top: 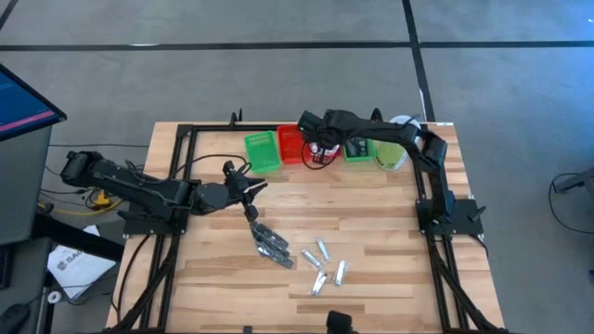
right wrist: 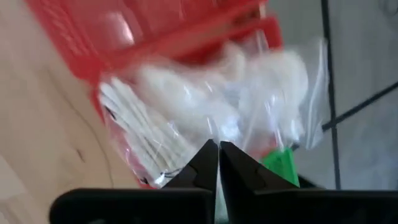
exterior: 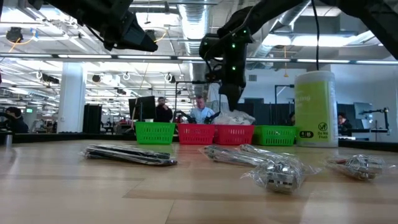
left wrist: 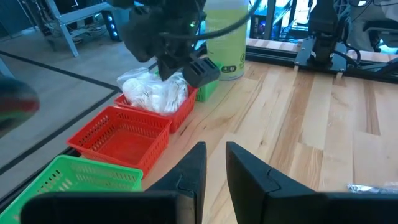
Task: Pick & Place Travel size toiletries
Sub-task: Put the white cotton pack into the right red bin, then put the black comb into the left red bin
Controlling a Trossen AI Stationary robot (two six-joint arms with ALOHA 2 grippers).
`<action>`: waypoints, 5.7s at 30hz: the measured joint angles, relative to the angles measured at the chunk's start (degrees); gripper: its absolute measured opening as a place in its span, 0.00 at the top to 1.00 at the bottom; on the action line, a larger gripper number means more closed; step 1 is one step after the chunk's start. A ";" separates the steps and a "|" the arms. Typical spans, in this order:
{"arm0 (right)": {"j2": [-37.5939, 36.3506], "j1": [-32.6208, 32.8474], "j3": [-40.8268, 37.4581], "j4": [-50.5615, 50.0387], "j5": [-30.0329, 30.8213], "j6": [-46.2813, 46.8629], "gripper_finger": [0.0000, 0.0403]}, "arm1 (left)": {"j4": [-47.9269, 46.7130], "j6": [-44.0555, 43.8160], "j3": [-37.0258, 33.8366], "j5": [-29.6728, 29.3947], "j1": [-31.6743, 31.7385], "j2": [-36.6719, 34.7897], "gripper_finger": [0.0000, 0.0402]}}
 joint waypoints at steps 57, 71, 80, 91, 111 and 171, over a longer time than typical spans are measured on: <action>-6.55 34.03 -8.01 25.25 -27.12 16.19 0.60 | -10.80 1.62 -5.94 31.39 -0.11 0.00 0.87; -4.32 35.11 -19.63 47.07 -27.06 23.59 0.61 | 0.28 2.80 -15.51 31.60 -0.11 0.07 0.87; -0.81 35.14 -19.72 50.17 -27.17 23.73 0.54 | 4.97 1.45 -16.39 32.21 -0.18 2.96 0.87; 4.97 35.11 -19.56 55.12 -27.15 23.73 0.41 | 11.33 -1.86 -16.39 34.92 -1.53 12.15 0.87; 6.63 34.96 -19.63 56.57 -26.85 23.72 0.43 | 14.04 -4.75 -16.37 34.18 -5.86 14.01 0.87; 11.70 34.35 -16.87 54.93 -21.42 21.94 0.97 | 24.23 -8.44 -16.50 31.99 -8.98 20.06 0.87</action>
